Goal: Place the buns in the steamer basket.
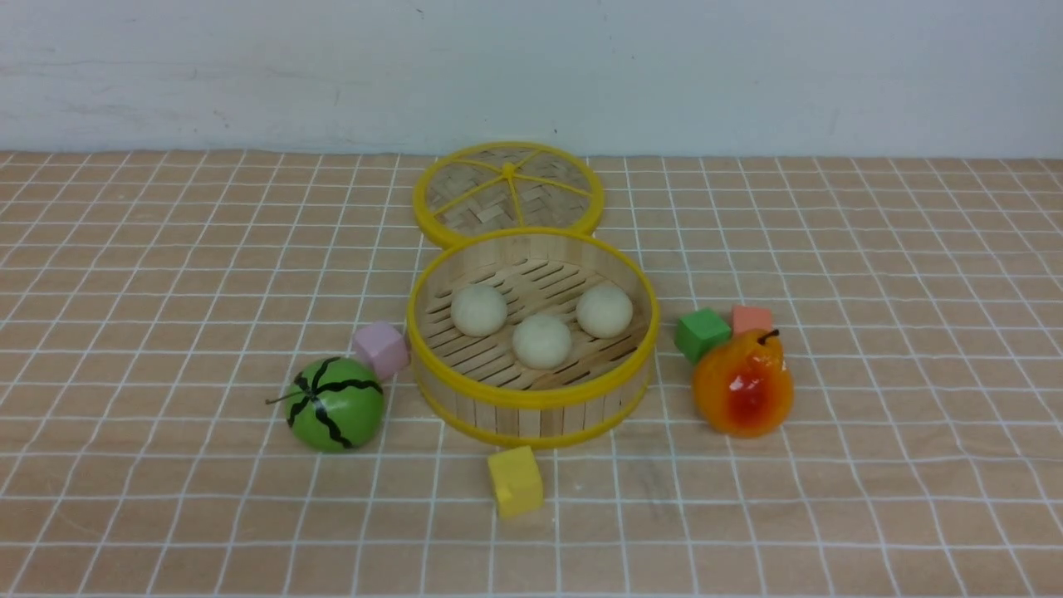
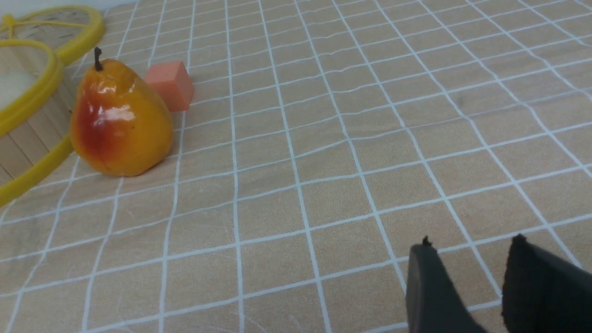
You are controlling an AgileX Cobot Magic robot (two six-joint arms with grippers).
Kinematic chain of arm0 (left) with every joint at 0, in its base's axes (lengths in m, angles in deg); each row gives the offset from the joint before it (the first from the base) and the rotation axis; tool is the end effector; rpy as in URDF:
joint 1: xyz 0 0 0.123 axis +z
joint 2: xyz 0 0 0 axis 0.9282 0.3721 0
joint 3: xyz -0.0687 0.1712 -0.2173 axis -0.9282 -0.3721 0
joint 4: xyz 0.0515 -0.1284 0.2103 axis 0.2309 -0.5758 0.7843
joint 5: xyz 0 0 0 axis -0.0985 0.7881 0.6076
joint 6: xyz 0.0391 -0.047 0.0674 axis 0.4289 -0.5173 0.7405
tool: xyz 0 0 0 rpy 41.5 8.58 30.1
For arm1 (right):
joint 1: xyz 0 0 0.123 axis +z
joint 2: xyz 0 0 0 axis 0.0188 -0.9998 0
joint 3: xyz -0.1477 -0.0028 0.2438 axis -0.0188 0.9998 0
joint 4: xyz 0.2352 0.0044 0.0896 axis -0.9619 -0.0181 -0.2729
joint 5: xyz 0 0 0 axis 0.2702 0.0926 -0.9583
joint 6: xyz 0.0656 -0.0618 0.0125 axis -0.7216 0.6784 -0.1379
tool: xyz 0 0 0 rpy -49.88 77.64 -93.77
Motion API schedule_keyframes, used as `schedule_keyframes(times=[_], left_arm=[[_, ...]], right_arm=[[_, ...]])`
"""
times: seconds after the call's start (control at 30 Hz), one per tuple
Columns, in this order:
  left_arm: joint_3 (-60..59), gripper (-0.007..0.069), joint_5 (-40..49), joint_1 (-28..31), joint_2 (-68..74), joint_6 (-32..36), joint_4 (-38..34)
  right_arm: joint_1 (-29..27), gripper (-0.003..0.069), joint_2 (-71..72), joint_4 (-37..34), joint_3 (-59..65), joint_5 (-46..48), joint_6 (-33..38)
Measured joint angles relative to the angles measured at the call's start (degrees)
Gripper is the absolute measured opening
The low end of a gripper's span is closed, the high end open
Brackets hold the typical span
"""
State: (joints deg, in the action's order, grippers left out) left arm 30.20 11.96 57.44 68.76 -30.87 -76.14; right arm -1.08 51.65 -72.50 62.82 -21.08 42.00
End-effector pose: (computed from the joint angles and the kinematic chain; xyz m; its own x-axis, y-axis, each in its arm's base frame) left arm 0.0584 -0.0096 0.2770 -0.2275 -0.2439 -0.9427 0.1109 0.9553 -0.2739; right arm 0.0516 -0.0077 0.1730 -0.2807 0.2129 -0.9359 0.1435 0.9734 0.1784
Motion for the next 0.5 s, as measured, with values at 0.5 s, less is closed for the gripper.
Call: schedule_keyframes(times=[0.5], left_arm=[[-21.1,-0.0013,-2.4,0.0,-11.9,3.4,1.9]], right_arm=[[0.0,0.0241,0.0,0.0,0.0,0.0,0.0]])
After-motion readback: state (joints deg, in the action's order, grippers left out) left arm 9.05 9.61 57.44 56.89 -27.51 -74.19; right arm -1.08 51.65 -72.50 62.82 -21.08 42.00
